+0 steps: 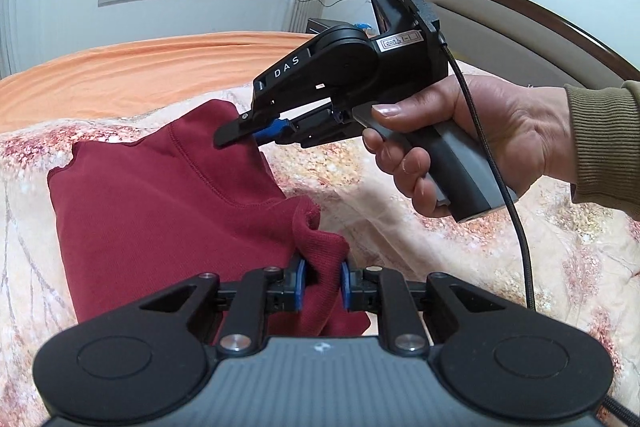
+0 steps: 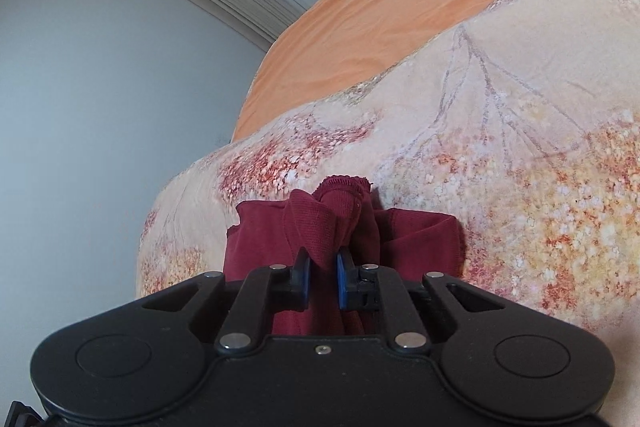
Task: Fold small clothes
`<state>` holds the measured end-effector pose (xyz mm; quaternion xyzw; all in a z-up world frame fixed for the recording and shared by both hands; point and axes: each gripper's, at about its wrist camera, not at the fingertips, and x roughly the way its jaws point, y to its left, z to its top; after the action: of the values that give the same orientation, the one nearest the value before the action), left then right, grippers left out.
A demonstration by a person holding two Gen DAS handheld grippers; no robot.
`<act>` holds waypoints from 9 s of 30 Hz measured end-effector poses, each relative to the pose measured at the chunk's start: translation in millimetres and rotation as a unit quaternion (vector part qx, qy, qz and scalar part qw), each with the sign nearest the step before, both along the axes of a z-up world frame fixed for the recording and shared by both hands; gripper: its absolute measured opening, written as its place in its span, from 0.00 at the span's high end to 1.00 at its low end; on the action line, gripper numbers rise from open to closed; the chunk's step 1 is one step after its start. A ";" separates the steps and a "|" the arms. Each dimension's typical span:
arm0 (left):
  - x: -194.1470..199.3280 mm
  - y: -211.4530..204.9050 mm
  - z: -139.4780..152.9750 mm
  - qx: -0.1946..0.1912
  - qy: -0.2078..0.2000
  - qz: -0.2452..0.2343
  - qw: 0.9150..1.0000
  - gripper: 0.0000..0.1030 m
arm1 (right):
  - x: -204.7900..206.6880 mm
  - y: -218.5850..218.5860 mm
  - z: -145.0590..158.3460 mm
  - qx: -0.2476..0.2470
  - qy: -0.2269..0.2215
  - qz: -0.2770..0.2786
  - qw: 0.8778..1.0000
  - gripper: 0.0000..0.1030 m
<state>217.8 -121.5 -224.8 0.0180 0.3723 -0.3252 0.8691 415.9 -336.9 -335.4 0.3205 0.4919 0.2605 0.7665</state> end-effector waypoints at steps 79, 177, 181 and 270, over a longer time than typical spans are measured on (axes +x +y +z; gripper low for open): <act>73.3 95.5 -53.2 -0.056 0.093 0.192 0.975 0.25 | -77.1 -5.2 -0.1 -0.032 -0.076 -0.031 0.996 0.28; -215.8 321.2 34.3 -0.063 0.138 0.363 0.919 0.08 | -267.2 241.0 142.5 -0.089 -0.029 0.184 0.978 0.02; -245.2 297.0 72.2 -0.061 0.127 0.379 0.914 0.04 | -290.1 225.6 183.6 -0.109 -0.056 0.205 0.971 0.01; -342.3 237.9 194.7 -0.035 0.088 0.467 0.879 0.01 | -359.7 161.4 310.2 -0.131 -0.134 0.270 0.944 0.01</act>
<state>-124.6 116.4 -30.0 -0.2171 0.4009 0.1058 0.8837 56.2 -175.5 -25.2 0.0345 0.4823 0.4321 0.7613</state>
